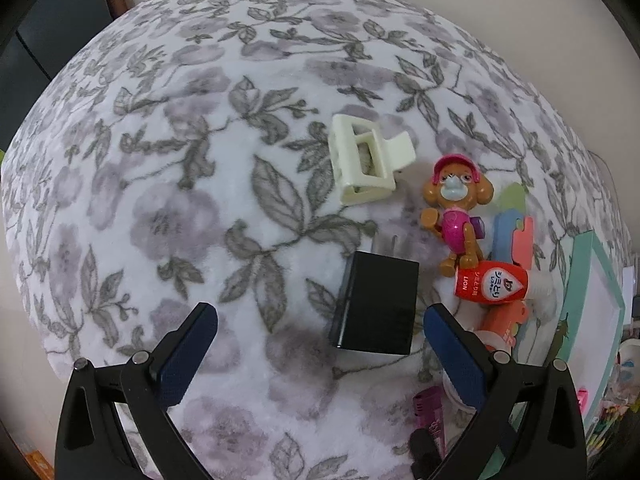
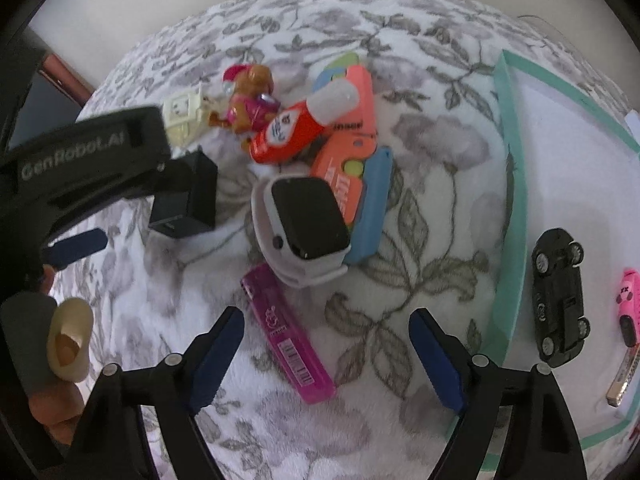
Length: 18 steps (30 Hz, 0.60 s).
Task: Organize rigid objects
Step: 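Grasp the black charger block with the left tool while the right grasps the pink lighter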
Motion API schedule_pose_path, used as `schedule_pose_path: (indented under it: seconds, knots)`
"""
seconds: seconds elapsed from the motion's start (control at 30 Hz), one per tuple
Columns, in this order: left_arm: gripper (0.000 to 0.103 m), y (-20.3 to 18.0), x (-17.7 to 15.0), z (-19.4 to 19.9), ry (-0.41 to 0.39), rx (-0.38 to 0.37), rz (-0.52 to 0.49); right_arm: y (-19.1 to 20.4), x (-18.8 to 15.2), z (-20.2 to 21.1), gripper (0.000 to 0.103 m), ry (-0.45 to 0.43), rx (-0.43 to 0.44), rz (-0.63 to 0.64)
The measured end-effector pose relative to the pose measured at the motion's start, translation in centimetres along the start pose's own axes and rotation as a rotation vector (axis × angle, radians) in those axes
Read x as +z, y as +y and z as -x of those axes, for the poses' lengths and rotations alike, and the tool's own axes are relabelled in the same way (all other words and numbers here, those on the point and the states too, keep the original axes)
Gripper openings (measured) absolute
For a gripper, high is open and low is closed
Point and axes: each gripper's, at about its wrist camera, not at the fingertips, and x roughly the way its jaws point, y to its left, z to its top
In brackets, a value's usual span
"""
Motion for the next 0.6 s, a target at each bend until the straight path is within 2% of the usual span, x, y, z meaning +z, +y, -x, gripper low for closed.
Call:
schedule_pose_path:
  seconds: [0.13,0.2,0.37,0.43,0.6]
  knots:
    - [0.102,-0.7,0.2,-0.7,-0.005,0.017,-0.028,0.6,-0.5,-0.3,0.083,0.010,-0.036,0.031]
    - [0.099,-1.2,0.1,-1.1,-0.005,0.025,-0.038,0.8,-0.7,-0.4,0.077,0.012,-0.055,0.045]
    - [0.082,-1.9,-0.1,-2.1,0.002,0.000,-0.042,1.1,-1.2,-0.3,0.059,0.014,-0.066,0.028]
    - [0.066,-2.2,-0.1,-2.2,-0.004,-0.013,-0.045,0.8,-1.3,-0.3,0.050,0.013,-0.073,0.018]
    - [0.049,-2.6,-0.2,-2.3,-0.022,-0.033,-0.058,0.1,-1.7,-0.1,0.047,0.013,-0.045,0.010]
